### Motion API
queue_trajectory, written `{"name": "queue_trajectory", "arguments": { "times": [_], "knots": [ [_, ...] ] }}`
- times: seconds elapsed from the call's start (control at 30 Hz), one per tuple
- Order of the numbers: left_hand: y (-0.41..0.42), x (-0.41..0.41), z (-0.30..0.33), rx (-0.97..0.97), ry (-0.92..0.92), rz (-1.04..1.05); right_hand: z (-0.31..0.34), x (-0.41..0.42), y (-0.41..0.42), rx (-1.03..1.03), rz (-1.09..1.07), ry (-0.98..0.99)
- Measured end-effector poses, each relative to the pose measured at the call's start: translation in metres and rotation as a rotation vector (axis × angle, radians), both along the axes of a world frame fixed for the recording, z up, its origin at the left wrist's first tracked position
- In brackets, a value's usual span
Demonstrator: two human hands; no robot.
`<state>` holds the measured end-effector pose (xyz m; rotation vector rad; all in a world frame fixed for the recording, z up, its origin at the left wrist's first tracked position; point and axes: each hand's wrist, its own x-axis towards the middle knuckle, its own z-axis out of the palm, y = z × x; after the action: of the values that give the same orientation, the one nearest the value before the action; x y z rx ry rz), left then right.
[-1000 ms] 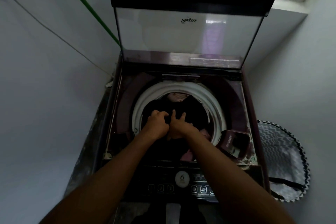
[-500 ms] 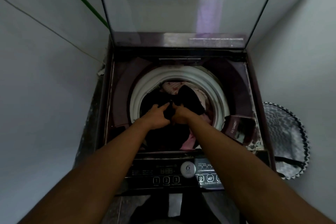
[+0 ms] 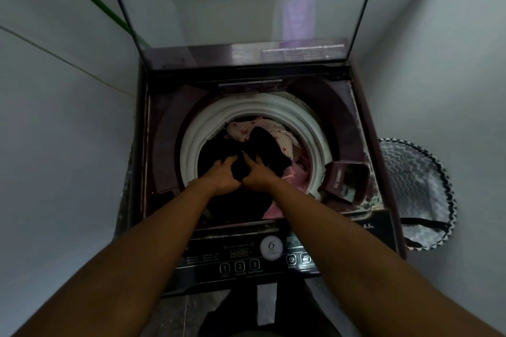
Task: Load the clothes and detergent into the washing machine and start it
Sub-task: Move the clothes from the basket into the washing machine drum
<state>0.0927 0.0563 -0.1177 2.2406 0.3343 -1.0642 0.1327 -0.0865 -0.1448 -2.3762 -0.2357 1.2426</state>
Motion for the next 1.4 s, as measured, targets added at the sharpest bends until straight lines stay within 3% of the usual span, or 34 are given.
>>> {"name": "queue_trajectory", "arguments": {
  "times": [0.1, 0.2, 0.37, 0.5, 0.63, 0.8, 1.1, 1.4],
  "knots": [
    [-0.020, -0.008, 0.012, 0.106, -0.137, 0.036, 0.020, 0.011, -0.017, 0.067, 0.047, 0.012],
    [-0.050, -0.016, 0.023, 0.249, -0.330, 0.023, 0.050, 0.018, -0.042, 0.146, -0.123, -0.208],
    [-0.105, 0.003, 0.054, 0.040, -0.632, 0.119, 0.087, 0.023, -0.093, 0.091, -0.323, -0.642],
    [-0.151, 0.031, 0.091, -0.098, -0.937, 0.058, 0.114, 0.028, -0.146, 0.216, -0.502, -0.919],
    [-0.206, 0.051, 0.128, -0.223, -1.093, 0.008, 0.130, 0.031, -0.200, 0.294, -0.729, -1.028],
    [-0.278, 0.065, 0.140, -0.326, -1.078, -0.263, 0.112, 0.034, -0.281, 0.207, -1.006, -0.861],
    [-0.380, 0.116, 0.091, -0.210, -0.647, -0.731, 0.021, 0.037, -0.386, 0.044, -1.097, -0.465],
    [-0.452, 0.163, -0.047, 0.086, -0.226, -0.938, -0.113, 0.058, -0.439, -0.045, -1.107, -0.030]
  ]
}}
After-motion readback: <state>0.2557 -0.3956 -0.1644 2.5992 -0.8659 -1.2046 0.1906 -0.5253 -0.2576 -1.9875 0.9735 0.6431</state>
